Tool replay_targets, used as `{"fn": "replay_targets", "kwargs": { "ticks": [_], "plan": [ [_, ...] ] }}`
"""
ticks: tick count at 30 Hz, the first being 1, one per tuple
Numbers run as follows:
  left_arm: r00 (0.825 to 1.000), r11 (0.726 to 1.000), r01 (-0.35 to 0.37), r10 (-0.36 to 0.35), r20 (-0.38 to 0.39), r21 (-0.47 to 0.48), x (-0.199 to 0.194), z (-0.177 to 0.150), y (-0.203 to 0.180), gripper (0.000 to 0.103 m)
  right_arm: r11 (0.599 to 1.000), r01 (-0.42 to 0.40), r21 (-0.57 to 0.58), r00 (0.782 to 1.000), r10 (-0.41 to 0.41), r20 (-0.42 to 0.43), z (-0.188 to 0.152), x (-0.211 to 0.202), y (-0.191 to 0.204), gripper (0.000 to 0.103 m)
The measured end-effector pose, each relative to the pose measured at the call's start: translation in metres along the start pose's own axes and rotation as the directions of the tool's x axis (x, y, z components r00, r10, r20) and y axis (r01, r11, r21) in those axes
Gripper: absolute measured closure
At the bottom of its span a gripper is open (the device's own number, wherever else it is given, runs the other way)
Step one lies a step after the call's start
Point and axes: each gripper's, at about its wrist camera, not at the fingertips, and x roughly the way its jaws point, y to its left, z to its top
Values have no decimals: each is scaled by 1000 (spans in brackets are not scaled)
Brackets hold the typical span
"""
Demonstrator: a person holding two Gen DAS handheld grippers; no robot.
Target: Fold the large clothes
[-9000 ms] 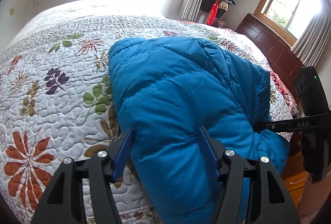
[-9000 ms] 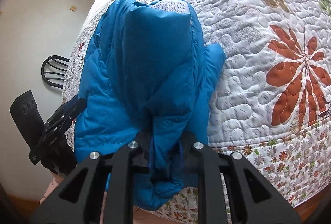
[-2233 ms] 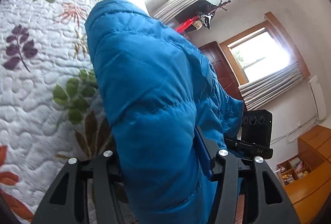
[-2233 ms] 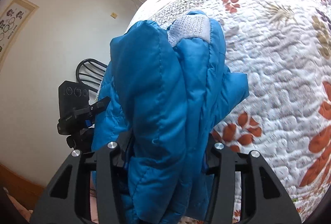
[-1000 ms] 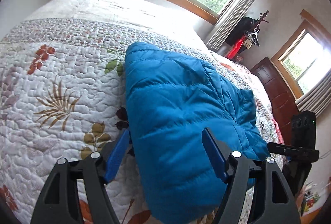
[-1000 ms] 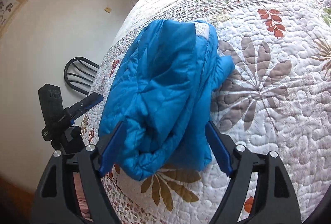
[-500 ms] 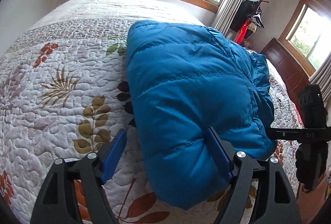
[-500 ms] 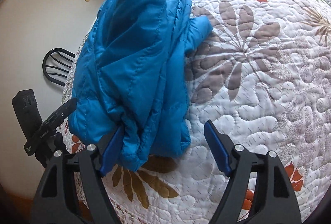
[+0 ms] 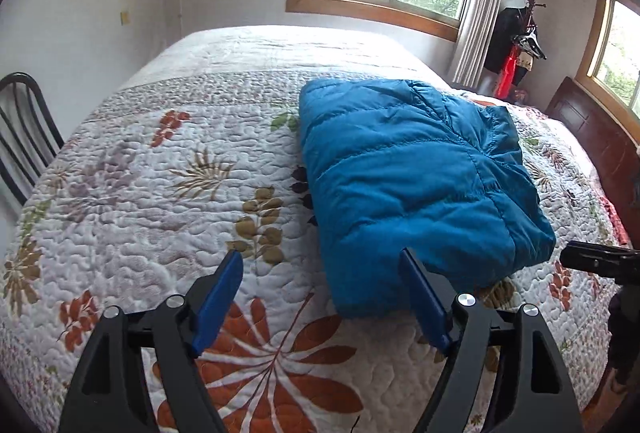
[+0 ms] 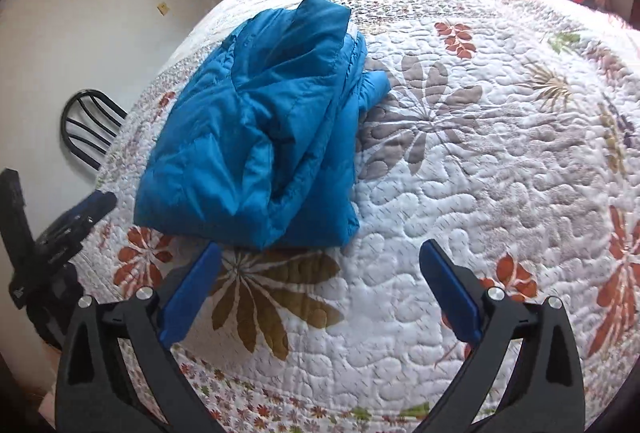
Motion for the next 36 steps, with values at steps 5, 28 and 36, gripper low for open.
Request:
{"fn": "replay_targets", "kwargs": {
  "ticks": [5, 28, 36],
  "plan": [
    [998, 998, -60, 60, 15, -26, -28, -25, 1, 22, 985, 162, -57, 985, -158, 74, -36, -16, 32, 4],
    [988, 992, -126, 127, 86, -9, -108, -88, -20, 21, 974, 227, -25, 953, -216, 214, -118, -82, 68, 4],
    [988, 993, -121, 120, 101, 0, -123, -97, -25, 21, 973, 231, -24, 947, -219, 235, -130, -95, 74, 4]
  ]
}}
